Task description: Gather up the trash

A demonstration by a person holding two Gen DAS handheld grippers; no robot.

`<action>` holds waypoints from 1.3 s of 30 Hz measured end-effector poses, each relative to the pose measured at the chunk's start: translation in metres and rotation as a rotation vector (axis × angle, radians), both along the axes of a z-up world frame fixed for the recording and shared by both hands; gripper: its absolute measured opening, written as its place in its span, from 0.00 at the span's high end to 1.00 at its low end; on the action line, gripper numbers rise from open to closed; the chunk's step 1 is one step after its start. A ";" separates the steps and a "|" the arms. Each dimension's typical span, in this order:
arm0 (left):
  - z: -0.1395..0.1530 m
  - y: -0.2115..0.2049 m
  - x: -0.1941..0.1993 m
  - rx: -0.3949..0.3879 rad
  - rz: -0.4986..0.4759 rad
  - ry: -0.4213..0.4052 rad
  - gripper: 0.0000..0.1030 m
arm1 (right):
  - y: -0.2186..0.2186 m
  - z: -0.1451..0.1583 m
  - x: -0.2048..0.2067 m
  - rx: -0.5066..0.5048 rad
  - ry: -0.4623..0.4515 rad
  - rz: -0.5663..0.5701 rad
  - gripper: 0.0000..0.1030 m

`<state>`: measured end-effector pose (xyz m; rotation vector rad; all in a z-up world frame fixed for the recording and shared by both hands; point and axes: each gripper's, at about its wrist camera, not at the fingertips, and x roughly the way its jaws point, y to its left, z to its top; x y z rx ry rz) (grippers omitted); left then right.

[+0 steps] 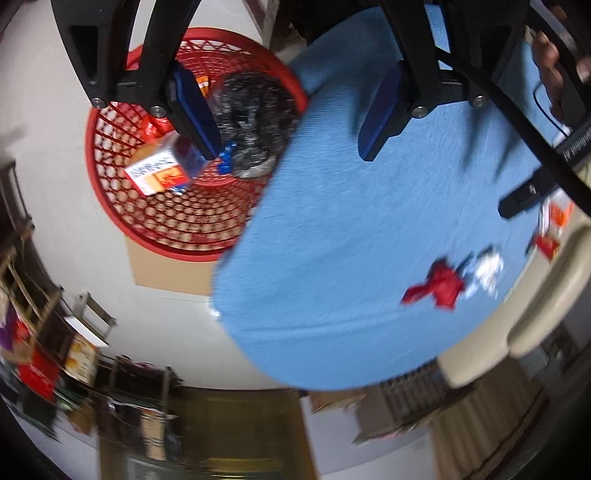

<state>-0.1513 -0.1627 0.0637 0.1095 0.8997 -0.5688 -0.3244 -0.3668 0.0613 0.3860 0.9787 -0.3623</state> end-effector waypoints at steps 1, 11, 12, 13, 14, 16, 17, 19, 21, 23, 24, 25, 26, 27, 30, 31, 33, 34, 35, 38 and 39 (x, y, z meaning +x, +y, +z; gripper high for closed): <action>-0.002 0.007 0.003 0.003 0.016 0.002 0.23 | 0.004 0.000 0.003 -0.003 0.001 0.017 0.22; -0.015 0.065 0.037 0.001 0.154 0.019 0.23 | 0.057 0.005 0.050 -0.060 0.022 0.207 0.21; -0.016 0.069 0.039 -0.002 0.166 0.021 0.23 | 0.059 0.005 0.054 -0.050 0.015 0.218 0.21; -0.017 0.072 0.041 -0.004 0.174 0.023 0.23 | 0.061 0.006 0.059 -0.037 0.008 0.227 0.21; -0.018 0.078 0.044 -0.007 0.187 0.027 0.23 | 0.062 0.006 0.065 -0.031 0.007 0.229 0.21; -0.021 0.084 0.048 -0.005 0.199 0.031 0.23 | 0.064 0.006 0.077 -0.040 0.009 0.227 0.21; -0.022 0.085 0.049 -0.003 0.203 0.032 0.23 | 0.065 0.006 0.082 -0.047 0.011 0.227 0.21; -0.024 0.087 0.051 0.000 0.207 0.034 0.23 | 0.068 0.008 0.096 -0.060 0.016 0.236 0.21; -0.025 0.089 0.055 0.003 0.209 0.032 0.23 | 0.074 0.011 0.113 -0.078 0.017 0.261 0.21; -0.025 0.090 0.058 0.004 0.211 0.029 0.23 | 0.078 0.016 0.126 -0.093 0.001 0.285 0.21; -0.026 0.091 0.060 0.003 0.213 0.029 0.23 | 0.081 0.018 0.135 -0.098 -0.016 0.304 0.21; -0.025 0.092 0.061 0.001 0.214 0.030 0.23 | 0.083 0.020 0.142 -0.100 -0.026 0.318 0.21; -0.025 0.093 0.062 0.000 0.215 0.029 0.23 | 0.085 0.022 0.152 -0.102 -0.035 0.334 0.21; -0.025 0.094 0.064 0.001 0.216 0.028 0.23 | 0.086 0.022 0.161 -0.103 -0.037 0.346 0.21; -0.025 0.097 0.069 0.000 0.216 0.024 0.23 | 0.085 0.019 0.190 -0.083 -0.038 0.376 0.21; -0.024 0.098 0.071 -0.002 0.217 0.022 0.23 | 0.084 0.016 0.199 -0.074 -0.036 0.381 0.21; -0.021 0.102 0.077 -0.020 0.223 0.016 0.23 | 0.084 0.014 0.215 -0.069 -0.037 0.386 0.21; -0.021 0.103 0.080 -0.024 0.225 0.014 0.23 | 0.084 0.013 0.221 -0.069 -0.041 0.393 0.21; -0.019 0.104 0.084 -0.029 0.228 0.009 0.23 | 0.085 0.011 0.226 -0.072 -0.044 0.396 0.22; -0.016 0.104 0.095 -0.041 0.229 0.002 0.23 | 0.086 0.008 0.241 -0.089 -0.056 0.393 0.22; -0.015 0.102 0.101 -0.045 0.227 0.000 0.23 | 0.085 0.006 0.246 -0.084 -0.063 0.394 0.22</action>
